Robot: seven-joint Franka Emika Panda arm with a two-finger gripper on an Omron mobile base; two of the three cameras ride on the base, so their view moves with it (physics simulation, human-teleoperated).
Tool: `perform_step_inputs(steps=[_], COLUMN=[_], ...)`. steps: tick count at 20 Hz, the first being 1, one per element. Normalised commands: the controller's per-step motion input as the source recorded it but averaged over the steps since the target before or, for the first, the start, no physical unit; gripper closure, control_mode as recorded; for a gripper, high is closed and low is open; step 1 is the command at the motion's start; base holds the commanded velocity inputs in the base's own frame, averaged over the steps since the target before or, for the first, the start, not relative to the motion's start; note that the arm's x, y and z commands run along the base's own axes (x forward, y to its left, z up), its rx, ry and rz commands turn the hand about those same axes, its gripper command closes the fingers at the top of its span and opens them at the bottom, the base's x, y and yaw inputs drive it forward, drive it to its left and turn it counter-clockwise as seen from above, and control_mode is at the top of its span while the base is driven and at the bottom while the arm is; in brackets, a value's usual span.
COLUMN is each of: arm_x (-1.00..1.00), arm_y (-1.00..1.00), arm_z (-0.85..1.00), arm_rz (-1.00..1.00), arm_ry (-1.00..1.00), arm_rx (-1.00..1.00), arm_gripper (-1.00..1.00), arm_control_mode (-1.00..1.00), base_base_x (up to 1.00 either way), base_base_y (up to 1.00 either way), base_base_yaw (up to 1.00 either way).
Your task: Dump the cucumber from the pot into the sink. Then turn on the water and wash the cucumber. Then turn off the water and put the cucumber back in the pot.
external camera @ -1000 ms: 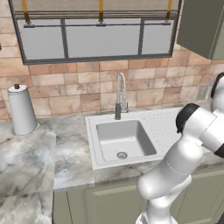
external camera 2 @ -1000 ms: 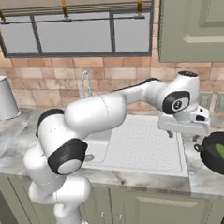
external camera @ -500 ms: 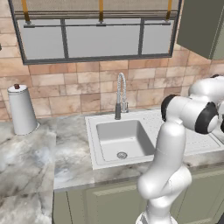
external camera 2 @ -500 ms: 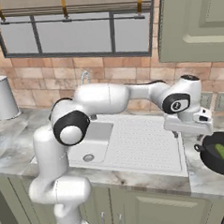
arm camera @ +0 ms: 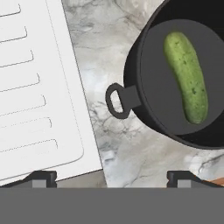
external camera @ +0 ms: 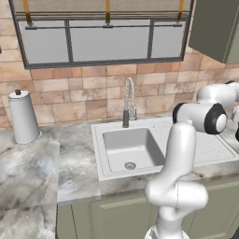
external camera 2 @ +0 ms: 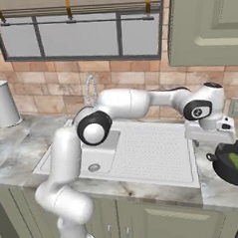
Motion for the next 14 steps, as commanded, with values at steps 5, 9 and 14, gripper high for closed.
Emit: perform_step_inputs(steps=[5,9,14], arm_x=[0.08,0.02,0.02], arm_y=[-0.30,-0.11,0.00], arm_z=[-0.02,-0.21,-0.47], arm_rz=[0.00,0.00,0.00], arm_ry=[0.00,0.00,0.00], arm_rx=[0.00,0.00,0.00], arm_gripper=[-1.00,-1.00,-1.00], arm_control_mode=[-1.00,-1.00,-1.00], base_base_x=[0.00,0.00,0.00], base_base_y=[0.00,0.00,0.00], base_base_yaw=[0.00,0.00,0.00])
